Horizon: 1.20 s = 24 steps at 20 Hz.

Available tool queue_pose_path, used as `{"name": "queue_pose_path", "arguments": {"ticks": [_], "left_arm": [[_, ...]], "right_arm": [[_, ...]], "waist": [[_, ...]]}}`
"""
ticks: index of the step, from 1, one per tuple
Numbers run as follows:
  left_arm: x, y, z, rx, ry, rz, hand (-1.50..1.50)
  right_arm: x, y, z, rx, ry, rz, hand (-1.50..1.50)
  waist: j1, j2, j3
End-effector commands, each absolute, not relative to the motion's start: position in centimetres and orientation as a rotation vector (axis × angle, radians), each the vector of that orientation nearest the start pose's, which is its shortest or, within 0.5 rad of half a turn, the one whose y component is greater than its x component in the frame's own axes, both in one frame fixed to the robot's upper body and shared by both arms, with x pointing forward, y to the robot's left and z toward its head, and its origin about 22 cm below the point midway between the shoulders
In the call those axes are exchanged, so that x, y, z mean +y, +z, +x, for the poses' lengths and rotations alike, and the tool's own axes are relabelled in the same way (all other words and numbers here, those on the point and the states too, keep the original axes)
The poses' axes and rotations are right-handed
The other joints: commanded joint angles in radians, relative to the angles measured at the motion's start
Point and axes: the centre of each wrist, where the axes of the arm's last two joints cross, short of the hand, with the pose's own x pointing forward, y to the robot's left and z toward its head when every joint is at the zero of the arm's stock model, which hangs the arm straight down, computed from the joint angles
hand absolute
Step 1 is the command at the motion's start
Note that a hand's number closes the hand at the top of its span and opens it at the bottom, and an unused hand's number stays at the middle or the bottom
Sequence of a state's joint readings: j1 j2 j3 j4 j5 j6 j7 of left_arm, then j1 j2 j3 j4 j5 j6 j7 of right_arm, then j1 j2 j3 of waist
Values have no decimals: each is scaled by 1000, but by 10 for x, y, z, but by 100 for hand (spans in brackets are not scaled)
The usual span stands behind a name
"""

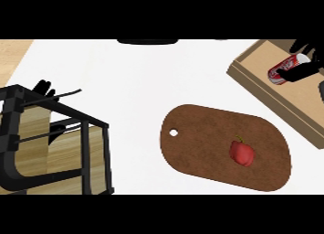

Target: Pick the can from the cutting board and place it in the cardboard box

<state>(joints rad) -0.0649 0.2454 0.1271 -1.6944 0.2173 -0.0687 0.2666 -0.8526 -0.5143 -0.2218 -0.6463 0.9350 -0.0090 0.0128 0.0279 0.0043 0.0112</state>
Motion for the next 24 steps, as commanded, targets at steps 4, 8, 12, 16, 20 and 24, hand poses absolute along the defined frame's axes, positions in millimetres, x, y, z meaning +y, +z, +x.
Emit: {"name": "queue_pose_path", "arguments": {"ticks": [4, 8, 12, 16, 20, 24], "left_arm": [[314, 60, 252, -1453, 33, 34, 0], [314, 58, 243, -1447, 22, 32, 0], [315, 55, 256, -1450, 45, 49, 0], [317, 58, 243, -1439, 24, 48, 0], [317, 51, 244, -1449, 45, 54, 0], [332, 46, 242, -1457, 49, 45, 0]], "right_arm": [[-376, 93, 413, -1226, 809, -975, -150], [-391, 109, 412, -1397, 664, -955, -150], [-373, 98, 416, -1566, 298, -852, -150], [-421, 129, 404, -1627, 100, -791, -150], [-470, 126, 373, -1645, 27, -772, -150], [-511, 132, 343, -1624, -77, -748, -150]], "waist": [[-1, 4, -10], [5, 4, -9], [-18, 2, -9], [-9, 1, -9], [-22, 0, -10], [-17, 4, -10]]}}
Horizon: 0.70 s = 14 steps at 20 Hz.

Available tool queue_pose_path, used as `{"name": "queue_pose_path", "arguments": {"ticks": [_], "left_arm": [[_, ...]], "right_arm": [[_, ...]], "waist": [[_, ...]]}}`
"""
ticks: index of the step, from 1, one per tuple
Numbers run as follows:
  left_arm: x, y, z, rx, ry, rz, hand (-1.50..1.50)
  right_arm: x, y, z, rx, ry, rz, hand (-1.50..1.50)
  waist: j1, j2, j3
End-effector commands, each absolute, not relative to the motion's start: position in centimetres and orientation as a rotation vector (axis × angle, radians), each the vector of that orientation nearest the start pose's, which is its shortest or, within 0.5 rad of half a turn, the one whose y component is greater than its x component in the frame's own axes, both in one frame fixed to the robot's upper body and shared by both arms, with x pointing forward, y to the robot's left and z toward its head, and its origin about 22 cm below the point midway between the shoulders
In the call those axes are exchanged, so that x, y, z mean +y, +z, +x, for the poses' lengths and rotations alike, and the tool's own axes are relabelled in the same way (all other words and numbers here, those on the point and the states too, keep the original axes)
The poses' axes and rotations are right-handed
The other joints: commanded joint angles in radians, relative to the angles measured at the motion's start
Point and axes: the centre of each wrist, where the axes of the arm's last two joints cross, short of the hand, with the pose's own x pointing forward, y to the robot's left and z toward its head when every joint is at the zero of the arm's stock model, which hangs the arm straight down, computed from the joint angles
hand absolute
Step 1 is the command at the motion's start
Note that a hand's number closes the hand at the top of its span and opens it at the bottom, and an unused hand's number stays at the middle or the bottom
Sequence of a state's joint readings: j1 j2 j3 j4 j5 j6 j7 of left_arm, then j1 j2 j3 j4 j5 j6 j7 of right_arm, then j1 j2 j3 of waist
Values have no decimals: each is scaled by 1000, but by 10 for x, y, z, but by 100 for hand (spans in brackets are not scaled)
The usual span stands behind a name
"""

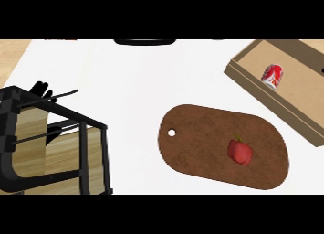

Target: Pick the can from the cutting board and place it in the cardboard box

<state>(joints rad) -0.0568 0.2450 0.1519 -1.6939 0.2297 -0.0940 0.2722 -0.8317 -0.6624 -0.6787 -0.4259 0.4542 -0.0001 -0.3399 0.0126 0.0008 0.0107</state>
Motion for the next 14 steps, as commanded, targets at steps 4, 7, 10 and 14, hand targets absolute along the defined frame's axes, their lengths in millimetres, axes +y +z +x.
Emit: {"name": "queue_pose_path", "arguments": {"ticks": [4, 7, 10, 14], "left_arm": [[321, 47, 256, -1450, 38, 40, 0], [311, 38, 247, -1455, 38, 33, 0], [307, 64, 253, -1473, 23, 19, 0], [324, 48, 242, -1457, 24, 41, 0]], "right_arm": [[-531, 134, 327, -1660, -52, -714, -150], [-544, 132, 312, -1629, 0, -711, -150], [-560, 151, 301, -1662, -18, -702, -150], [-558, 136, 299, -1632, 27, -718, -150]], "waist": [[-1, 9, -9], [5, 7, -9], [20, 11, -7], [19, 10, -8]]}}
